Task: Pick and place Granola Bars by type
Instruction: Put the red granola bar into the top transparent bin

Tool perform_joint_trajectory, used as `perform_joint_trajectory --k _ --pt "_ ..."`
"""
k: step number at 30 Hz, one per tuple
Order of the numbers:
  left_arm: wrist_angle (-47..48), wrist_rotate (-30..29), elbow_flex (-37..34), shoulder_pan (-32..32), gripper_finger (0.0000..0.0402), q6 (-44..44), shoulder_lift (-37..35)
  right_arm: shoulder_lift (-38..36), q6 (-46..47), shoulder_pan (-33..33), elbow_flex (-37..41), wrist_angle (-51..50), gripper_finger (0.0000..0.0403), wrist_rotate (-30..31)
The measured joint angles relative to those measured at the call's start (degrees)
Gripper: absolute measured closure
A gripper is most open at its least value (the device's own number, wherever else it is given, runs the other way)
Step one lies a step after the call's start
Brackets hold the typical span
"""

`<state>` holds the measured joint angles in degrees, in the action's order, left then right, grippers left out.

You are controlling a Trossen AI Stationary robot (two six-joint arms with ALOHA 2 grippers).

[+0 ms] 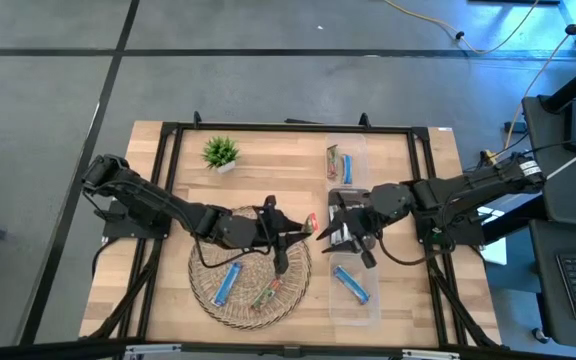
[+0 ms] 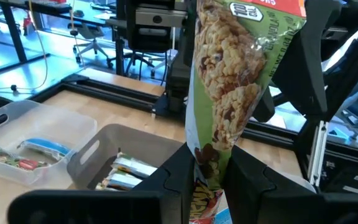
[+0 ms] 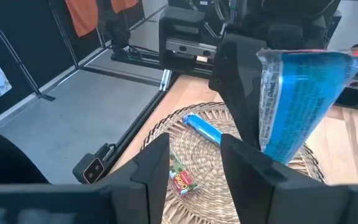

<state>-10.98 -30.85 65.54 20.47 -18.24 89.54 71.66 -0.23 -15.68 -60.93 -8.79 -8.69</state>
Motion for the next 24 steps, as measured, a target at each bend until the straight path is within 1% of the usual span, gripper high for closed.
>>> perform_joint_trajectory --k 3,6,8,10,12,14,17,19,21,24 --pt "0.0 0.1 0.0 0.0 0.0336 0.0 0.0 0.0 0.1 0.0 0.0 0.0 0.0251 0.0" --pt "0.0 -0.2 0.0 0.0 0.0336 0.2 0.0 0.0 0.9 0.0 0.0 0.0 0.0232 0.0" --pt "0.0 -2.3 0.0 0.0 0.0336 1.3 0.0 0.0 3.1 0.1 0.0 -0.5 0.0214 0.2" --pt "0.0 -5.0 0.0 0.0 0.0336 1.7 0.0 0.0 2.9 0.3 0.0 -2.3 0.0195 0.2" --pt "-1.1 -5.6 0.0 0.0 0.0336 1.7 0.0 0.0 2.5 0.2 0.0 -4.5 0.018 0.8" --pt "-2.8 -5.4 0.0 0.0 0.0336 1.7 0.0 0.0 3.6 0.2 0.0 -5.4 0.0169 3.5" --pt "-5.6 -5.1 0.0 0.0 0.0336 2.9 0.0 0.0 5.4 0.2 0.0 -7.5 0.0162 10.1" --pt "-9.1 -4.0 0.0 0.0 0.0336 4.1 0.0 0.0 6.8 0.3 0.0 -7.2 0.0161 13.8" --pt "-11.5 -1.3 0.0 0.0 0.0336 5.3 0.0 0.0 7.3 0.3 0.0 -5.7 0.0161 15.3" --pt "-13.2 1.0 0.0 -0.1 0.0336 6.6 0.0 0.0 6.2 0.2 0.0 -2.8 0.016 14.7"
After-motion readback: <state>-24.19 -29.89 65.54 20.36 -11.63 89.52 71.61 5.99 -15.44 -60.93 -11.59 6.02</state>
